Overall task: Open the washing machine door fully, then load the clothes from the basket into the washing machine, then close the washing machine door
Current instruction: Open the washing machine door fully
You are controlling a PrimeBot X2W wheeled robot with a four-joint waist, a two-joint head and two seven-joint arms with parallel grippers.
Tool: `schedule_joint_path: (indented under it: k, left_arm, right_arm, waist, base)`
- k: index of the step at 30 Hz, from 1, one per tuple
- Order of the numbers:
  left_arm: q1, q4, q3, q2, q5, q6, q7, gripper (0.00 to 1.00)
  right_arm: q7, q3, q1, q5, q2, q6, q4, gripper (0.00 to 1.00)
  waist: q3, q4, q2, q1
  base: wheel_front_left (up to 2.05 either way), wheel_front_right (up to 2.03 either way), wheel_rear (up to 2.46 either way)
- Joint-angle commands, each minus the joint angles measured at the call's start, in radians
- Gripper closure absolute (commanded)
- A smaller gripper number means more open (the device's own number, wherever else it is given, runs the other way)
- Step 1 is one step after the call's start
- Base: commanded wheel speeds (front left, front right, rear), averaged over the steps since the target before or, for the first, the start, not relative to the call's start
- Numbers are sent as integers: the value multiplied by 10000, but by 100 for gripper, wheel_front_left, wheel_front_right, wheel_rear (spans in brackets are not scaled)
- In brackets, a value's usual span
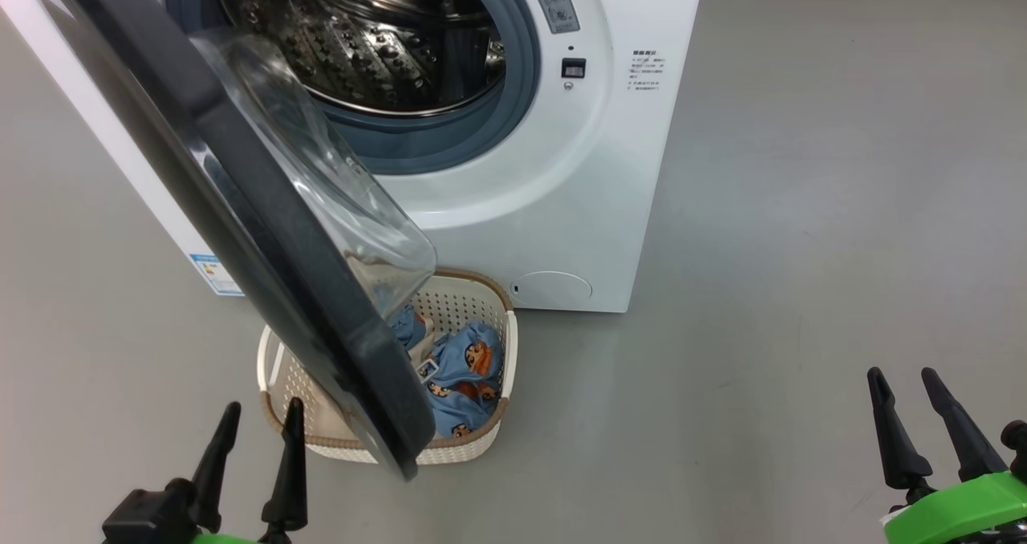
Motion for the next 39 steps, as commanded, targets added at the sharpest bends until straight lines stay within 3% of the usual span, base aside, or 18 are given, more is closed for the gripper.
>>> schedule_joint_path:
  k: [1, 11, 12, 13, 15, 22, 30, 34, 39]
  left_arm:
    - [-351, -214, 344, 108, -4, -15, -65, 0]
    - [-460, -159, 363, 71, 20, -15, -65, 0]
    - [-479, -160, 361, 68, -2, -15, -65, 8]
    - [-503, -167, 365, 62, -26, -15, -65, 59]
    - [-538, -184, 389, 44, -55, -15, -65, 100]
    - [-732, -1009, 991, -132, -28, -15, -65, 100]
    - [-1108, -4199, 1893, -289, 53, 104, -65, 100]
    - [-1209, -5810, 1030, -294, 203, 345, -65, 100]
    - [-1166, -6461, -1221, -296, 488, 263, -65, 100]
  right_arm:
    - [-120, 127, 82, -117, -131, 16, -266, 0]
    - [-120, 169, 81, -203, -25, 16, -244, 0]
    - [-120, 165, 74, -207, -25, 16, -248, 0]
    - [-120, 160, 72, -210, -26, 16, -252, 0]
    - [-120, 139, 83, -217, -19, 16, -270, 0]
    - [-120, 70, 186, -230, -3, 16, -313, 0]
    - [-120, 59, 173, -296, -3, 16, -360, 0]
    - [-120, 43, 132, -349, 13, 16, -397, 0]
    - [-120, 37, 113, -382, 40, 16, -421, 0]
  waist:
    - [16, 13, 0, 0]
    - [73, 31, 0, 0]
    - [74, 34, 0, 0]
    - [69, 41, 0, 0]
    - [44, 57, 0, 0]
    - [-39, 217, 0, 0]
    - [-8, 386, 0, 0]
    - [26, 403, 0, 0]
    - [27, 362, 0, 0]
  base:
    - [0, 0, 0]
    - [0, 0, 0]
    - [0, 0, 0]
    - [0, 0, 0]
    - [0, 0, 0]
    - [0, 0, 0]
    - [0, 0, 0]
    - [0, 0, 0]
    - [0, 0, 0]
